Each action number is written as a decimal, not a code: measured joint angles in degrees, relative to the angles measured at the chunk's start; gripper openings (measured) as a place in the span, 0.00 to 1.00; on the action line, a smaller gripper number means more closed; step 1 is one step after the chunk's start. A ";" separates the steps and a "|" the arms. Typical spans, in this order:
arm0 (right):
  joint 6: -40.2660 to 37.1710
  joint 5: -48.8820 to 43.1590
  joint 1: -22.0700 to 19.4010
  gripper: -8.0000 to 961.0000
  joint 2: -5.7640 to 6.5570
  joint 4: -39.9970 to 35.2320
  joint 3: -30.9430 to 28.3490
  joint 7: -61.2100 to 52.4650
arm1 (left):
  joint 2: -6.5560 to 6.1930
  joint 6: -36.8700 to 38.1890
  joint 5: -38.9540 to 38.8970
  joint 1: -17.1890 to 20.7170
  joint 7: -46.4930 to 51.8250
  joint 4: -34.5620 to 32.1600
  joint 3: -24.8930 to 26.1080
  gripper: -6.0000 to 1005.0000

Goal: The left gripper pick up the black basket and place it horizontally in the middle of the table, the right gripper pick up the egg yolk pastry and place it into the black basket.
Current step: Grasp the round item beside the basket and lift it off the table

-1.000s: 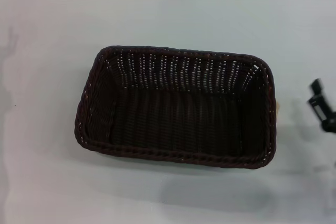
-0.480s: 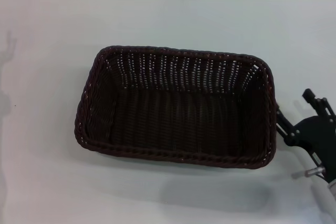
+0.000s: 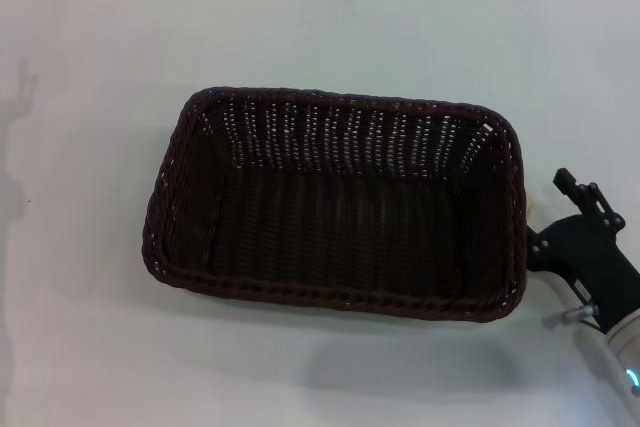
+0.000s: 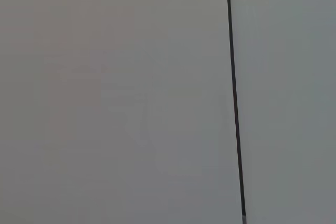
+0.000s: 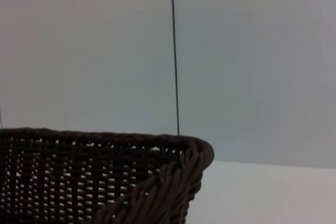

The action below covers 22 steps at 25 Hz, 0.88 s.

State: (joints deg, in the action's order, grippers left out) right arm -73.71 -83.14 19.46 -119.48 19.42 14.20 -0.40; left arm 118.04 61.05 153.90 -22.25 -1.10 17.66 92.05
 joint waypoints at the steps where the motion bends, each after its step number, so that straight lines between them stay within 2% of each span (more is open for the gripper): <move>1: 0.73 0.05 0.23 0.86 -0.01 0.00 -0.32 -0.01 | 0.00 0.00 0.00 0.00 0.00 0.00 0.00 0.83; 5: 2.44 0.10 0.44 0.86 -0.07 0.00 -2.17 -0.04 | -0.03 0.00 0.00 -0.07 -0.02 -0.01 -0.12 0.83; 7: 2.48 0.15 0.10 0.70 -0.12 0.00 -3.83 0.01 | -0.05 0.00 0.00 -0.09 -0.03 -0.01 -0.15 0.83; 16: 2.18 0.18 -0.44 0.45 -0.04 -0.33 -5.33 0.39 | -0.09 0.03 0.64 -0.40 -0.05 -0.44 -0.21 0.83; 22: 2.22 0.18 -0.18 0.19 0.03 -0.41 -5.34 0.41 | -0.10 0.03 0.63 -0.43 -0.26 -0.53 -0.21 0.83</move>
State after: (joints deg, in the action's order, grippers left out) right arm -71.49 -82.96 19.28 -119.45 19.02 8.86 0.01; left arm 117.95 61.08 154.54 -22.68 -1.36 17.13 91.84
